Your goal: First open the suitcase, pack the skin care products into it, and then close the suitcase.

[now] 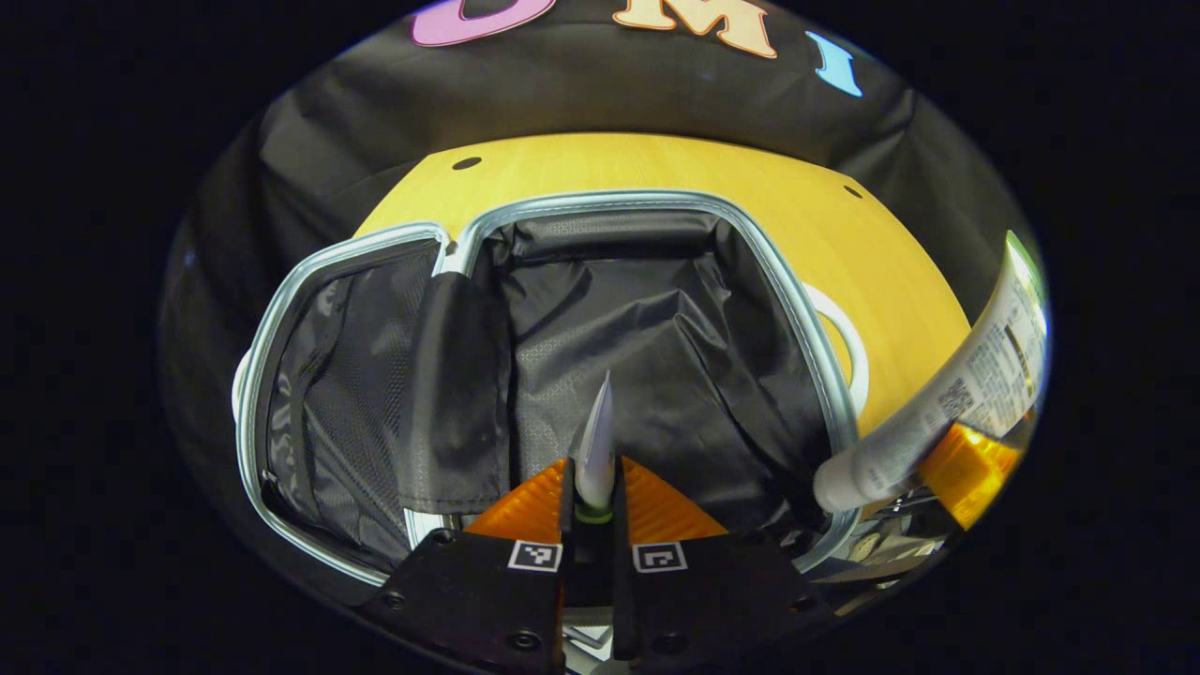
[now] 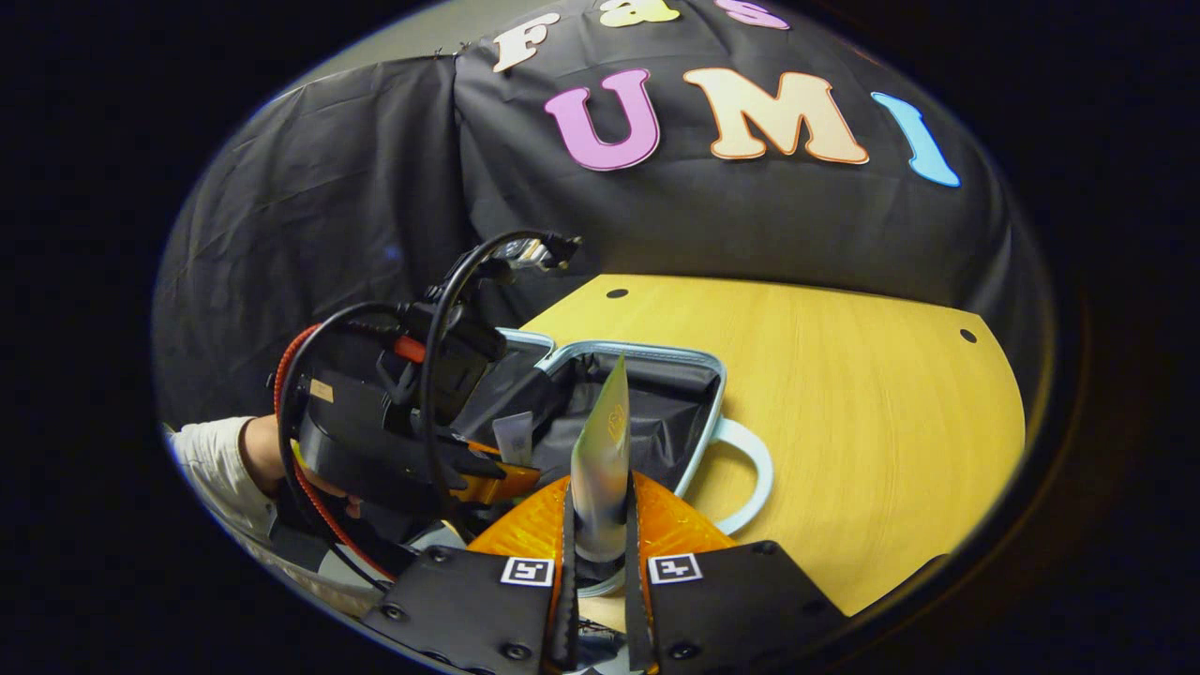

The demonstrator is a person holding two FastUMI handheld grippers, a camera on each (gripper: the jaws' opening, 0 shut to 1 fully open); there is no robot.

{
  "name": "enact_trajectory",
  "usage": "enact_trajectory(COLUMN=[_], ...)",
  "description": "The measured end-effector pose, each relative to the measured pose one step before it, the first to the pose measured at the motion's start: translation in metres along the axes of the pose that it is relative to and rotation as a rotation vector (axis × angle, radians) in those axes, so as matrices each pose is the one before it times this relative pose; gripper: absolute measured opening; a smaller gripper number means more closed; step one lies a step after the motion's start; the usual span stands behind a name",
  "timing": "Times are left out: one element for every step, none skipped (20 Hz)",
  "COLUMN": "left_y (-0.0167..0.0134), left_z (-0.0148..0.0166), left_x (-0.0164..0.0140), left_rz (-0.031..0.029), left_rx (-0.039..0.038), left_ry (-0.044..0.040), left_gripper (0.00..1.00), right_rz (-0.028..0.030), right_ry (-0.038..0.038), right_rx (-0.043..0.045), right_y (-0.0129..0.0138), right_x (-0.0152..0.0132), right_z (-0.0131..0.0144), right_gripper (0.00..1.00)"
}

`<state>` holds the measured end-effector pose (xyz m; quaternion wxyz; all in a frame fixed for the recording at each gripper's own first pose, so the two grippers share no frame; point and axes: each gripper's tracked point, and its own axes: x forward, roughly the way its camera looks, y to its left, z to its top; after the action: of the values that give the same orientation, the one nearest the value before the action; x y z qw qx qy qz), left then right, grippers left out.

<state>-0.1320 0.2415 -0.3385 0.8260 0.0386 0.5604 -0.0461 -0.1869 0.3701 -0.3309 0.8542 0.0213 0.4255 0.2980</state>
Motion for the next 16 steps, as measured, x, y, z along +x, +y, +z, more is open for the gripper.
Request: enact_trajectory(left_y=[-0.00096,-0.00013,-0.00216,0.00093,-0.00047,0.00296,0.00347,0.00379,0.00491,0.00533,0.00617,0.00649,0.00847,0.00822,0.00848,0.00936], left_z=[0.00020,-0.00017,0.00228,0.00504,0.00510,0.00409,0.00468,0.00369,0.00287,0.00492,0.00385,0.00483,0.00635,0.00611,0.00919,0.01051], left_x=[0.00251,0.00196,-0.00149,-0.00056,-0.00199,-0.00270,-0.00209,-0.00287,-0.00215,-0.00327,-0.00319,-0.00287,-0.00394,-0.00338,-0.00303,-0.00270], left_rz=[-0.01589,-0.01129,-0.01487,-0.00375,-0.01114,0.00485,-0.00091,-0.00141,0.00256,0.00299,0.00457,0.00434,0.01050,0.01393,0.01080,0.01041], left_rx=[0.00166,-0.00366,-0.00436,-0.00354,-0.00149,-0.00221,-0.00466,-0.01037,-0.00904,-0.00566,-0.00095,0.00262,0.00215,-0.00232,-0.00933,-0.01596], left_ry=[-0.00192,-0.00079,-0.00944,-0.01960,-0.02195,-0.01817,-0.01794,-0.01176,-0.01119,-0.01272,-0.01553,-0.01375,-0.01915,-0.01722,-0.02527,-0.03041], left_gripper=[0.18,0.19,0.23,0.27,0.43,0.51,0.64,0.72,0.69,0.69,0.70,0.73,0.73,0.73,0.73,0.73], right_rz=[0.00305,0.00295,-0.00415,-0.00755,-0.00676,-0.00476,-0.00470,-0.01004,-0.01334,-0.01901,-0.00462,0.00077,-0.00744,-0.00461,-0.00421,0.00715], right_ry=[0.01432,0.01823,0.02272,0.02720,0.02856,0.02307,0.02244,0.02386,0.02311,0.02077,0.02078,-0.01099,0.00065,-0.00458,-0.00320,-0.00717], right_rx=[0.00415,0.00309,0.00333,0.00457,0.00763,0.01132,0.01354,0.01163,0.00964,0.00870,0.01094,0.01137,-0.00384,-0.00590,-0.00691,-0.00367], right_y=[0.00527,0.00462,0.00117,0.00032,0.00028,-0.00066,0.00027,-0.00129,-0.00263,-0.00378,-0.00164,0.00272,-0.00074,-0.00032,0.00097,0.00183], right_x=[0.00408,0.00355,0.00384,0.00300,0.00556,0.00491,0.00485,0.00297,0.00429,0.00405,0.00056,0.00395,0.00413,0.00198,0.00369,-0.00005], right_z=[-0.00490,-0.00506,-0.00839,-0.00726,-0.00800,-0.00473,-0.00338,-0.00448,-0.00516,-0.00269,-0.00060,0.00053,0.00340,0.00420,0.00089,0.00245], right_gripper=[0.22,0.22,0.22,0.22,0.22,0.22,0.22,0.22,0.22,0.23,0.23,0.24,0.24,0.27,0.23,0.31])
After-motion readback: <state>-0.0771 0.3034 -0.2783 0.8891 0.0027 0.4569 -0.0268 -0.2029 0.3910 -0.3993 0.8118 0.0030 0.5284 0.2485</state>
